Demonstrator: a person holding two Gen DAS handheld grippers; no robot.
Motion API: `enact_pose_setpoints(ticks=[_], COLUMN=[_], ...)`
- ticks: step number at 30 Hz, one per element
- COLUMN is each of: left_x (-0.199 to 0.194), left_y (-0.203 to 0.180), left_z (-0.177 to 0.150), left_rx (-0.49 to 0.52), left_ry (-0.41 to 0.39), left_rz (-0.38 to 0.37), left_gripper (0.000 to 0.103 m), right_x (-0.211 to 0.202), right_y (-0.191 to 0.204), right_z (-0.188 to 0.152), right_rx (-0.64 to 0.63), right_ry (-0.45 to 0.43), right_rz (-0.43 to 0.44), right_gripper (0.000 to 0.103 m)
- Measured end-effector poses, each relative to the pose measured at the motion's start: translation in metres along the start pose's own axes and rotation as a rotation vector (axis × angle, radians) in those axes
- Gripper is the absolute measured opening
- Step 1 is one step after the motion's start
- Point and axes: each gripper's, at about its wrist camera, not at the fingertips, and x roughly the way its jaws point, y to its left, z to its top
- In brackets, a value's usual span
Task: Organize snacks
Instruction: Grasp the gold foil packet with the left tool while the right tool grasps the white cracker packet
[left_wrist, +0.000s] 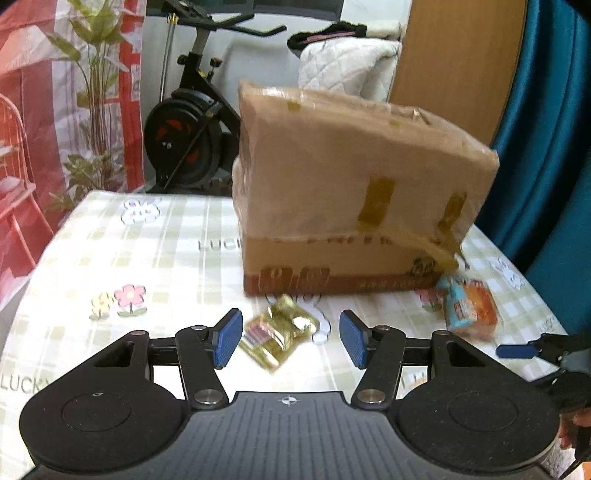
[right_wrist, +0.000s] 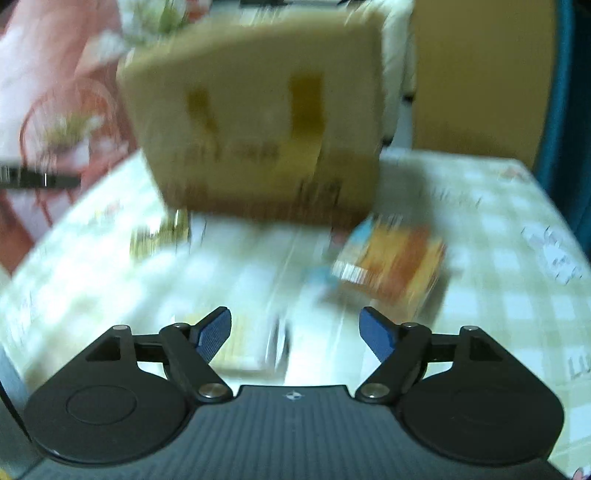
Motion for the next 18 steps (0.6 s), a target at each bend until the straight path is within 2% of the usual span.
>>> enact_pose_setpoints(ticks=[2,6,14,18], left_x=[0.004,0.01,0.016,0.02], left_y=[0.001,0.003,0.008,0.009], left_z=[-0.007,-0.014,-0.016,-0.016], left_rx=[-0.007,-0.018,-0.033,-0.04], left_ry=[0.02,0.043,0.049,0.053], left_rz=[-0.006,-0.009,-0.008,-0.007], left_gripper=[0.061,0.061,0.061,0.06], right_x=[0.01,0.026,0.056,0.074], right_y=[0.009,0.034,0.058,0.055], right_z=[-0.012,-0.025,-0.004,0.003], right_rx=[-0.05,-0.224,-0.355,-0.325], right_ry=[0.056,0.121,0.092,0.082], right_rz=[0.005,-0.009,0.025,0.071], right_gripper=[0.086,0.089,0.09,0.088])
